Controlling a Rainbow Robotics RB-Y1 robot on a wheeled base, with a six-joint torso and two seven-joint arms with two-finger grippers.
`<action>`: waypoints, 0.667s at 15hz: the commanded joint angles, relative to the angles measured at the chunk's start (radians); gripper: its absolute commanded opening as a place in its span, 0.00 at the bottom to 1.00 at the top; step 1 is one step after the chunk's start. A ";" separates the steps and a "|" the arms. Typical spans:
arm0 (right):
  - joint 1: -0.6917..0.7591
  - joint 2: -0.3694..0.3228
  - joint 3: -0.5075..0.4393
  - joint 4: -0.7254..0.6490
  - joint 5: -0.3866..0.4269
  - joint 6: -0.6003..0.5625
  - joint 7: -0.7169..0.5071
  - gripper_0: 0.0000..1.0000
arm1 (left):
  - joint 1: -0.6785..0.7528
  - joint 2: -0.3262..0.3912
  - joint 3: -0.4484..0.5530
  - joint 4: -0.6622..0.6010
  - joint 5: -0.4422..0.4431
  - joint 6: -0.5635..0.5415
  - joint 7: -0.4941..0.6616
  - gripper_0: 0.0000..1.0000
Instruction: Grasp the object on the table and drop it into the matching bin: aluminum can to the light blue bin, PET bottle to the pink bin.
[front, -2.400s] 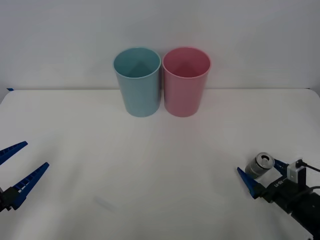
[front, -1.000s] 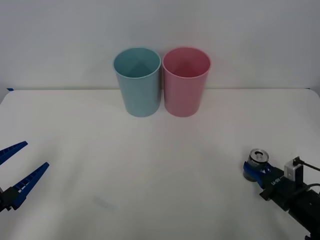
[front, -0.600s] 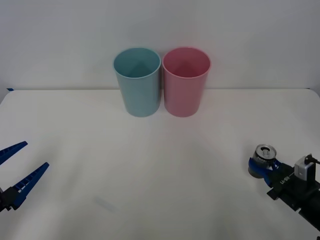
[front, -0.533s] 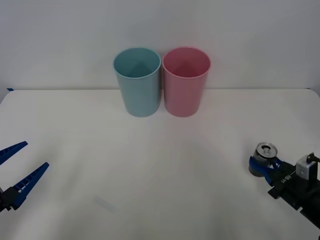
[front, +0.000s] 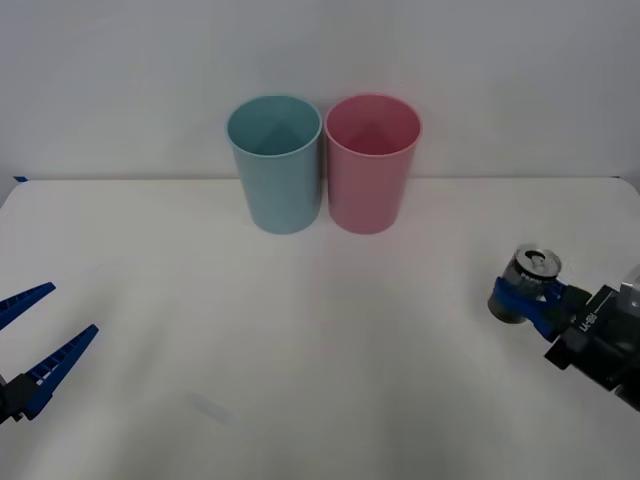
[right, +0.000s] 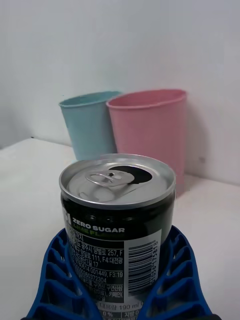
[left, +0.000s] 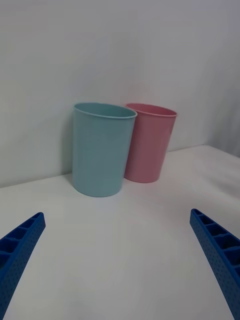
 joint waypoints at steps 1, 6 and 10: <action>-0.038 -0.029 -0.001 -0.043 -0.016 -0.012 -0.094 0.00 | 0.000 0.000 0.000 0.000 0.000 0.000 0.000 1.00; -0.167 -0.059 0.003 -0.046 -0.024 -0.051 -0.184 0.00 | 0.000 0.000 0.000 0.000 0.000 0.000 0.000 1.00; -0.289 -0.117 0.079 -0.028 -0.024 -0.041 -0.196 0.00 | 0.000 0.000 0.000 0.000 0.000 0.000 0.000 1.00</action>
